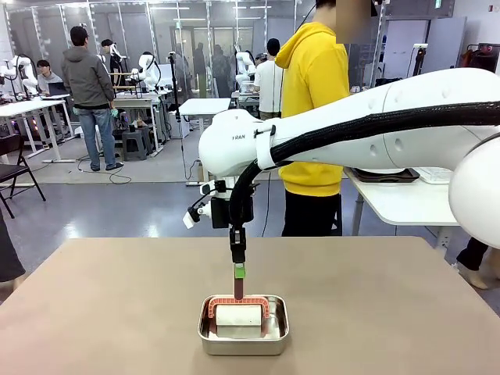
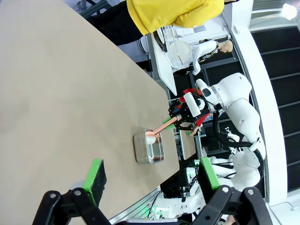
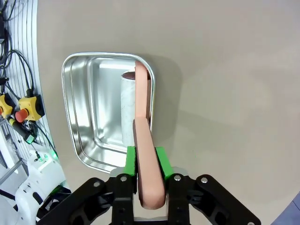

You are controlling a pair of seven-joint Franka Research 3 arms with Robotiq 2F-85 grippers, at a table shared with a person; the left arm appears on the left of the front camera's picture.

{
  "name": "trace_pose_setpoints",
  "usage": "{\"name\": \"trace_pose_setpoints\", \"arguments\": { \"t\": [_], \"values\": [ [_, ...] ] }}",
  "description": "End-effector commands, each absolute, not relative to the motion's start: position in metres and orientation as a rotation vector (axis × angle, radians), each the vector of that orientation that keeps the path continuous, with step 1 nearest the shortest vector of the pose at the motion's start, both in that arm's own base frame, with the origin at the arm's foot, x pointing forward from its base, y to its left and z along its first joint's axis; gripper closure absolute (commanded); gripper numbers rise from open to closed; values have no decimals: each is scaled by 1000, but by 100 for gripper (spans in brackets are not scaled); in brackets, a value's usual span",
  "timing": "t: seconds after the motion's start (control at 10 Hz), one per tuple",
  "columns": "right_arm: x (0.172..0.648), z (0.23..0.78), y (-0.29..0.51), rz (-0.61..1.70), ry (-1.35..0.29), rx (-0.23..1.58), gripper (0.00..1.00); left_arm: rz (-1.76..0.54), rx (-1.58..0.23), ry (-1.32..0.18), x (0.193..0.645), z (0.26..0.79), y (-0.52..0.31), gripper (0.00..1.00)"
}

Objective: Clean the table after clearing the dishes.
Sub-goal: When the right (or left) Handle tray is removed, use the right hand (or left hand) to clean the right (or left) side of the table with the Lint Roller.

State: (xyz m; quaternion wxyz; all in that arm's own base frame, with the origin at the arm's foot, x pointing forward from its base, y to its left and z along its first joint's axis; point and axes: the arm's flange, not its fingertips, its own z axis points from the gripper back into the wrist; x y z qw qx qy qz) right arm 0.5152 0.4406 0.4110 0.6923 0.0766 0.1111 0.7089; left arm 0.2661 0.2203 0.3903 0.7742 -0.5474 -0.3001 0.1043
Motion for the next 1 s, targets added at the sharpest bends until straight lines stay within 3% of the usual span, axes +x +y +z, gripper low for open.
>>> {"name": "trace_pose_setpoints", "arguments": {
  "t": [0.0,0.1,0.3,0.7,0.9],
  "values": [
    [511,412,438,1553,236,165,90,242,-1196,-646,264,395,221,0],
    [510,414,437,1551,229,161,100,242,-1196,-646,264,395,221,0],
    [505,425,434,1541,210,162,100,242,-1196,-646,264,395,221,0],
    [478,495,425,1487,152,91,81,242,-1196,-646,264,395,221,0],
    [472,519,423,1469,115,47,81,242,-1196,-646,264,395,221,0]
  ]
}}
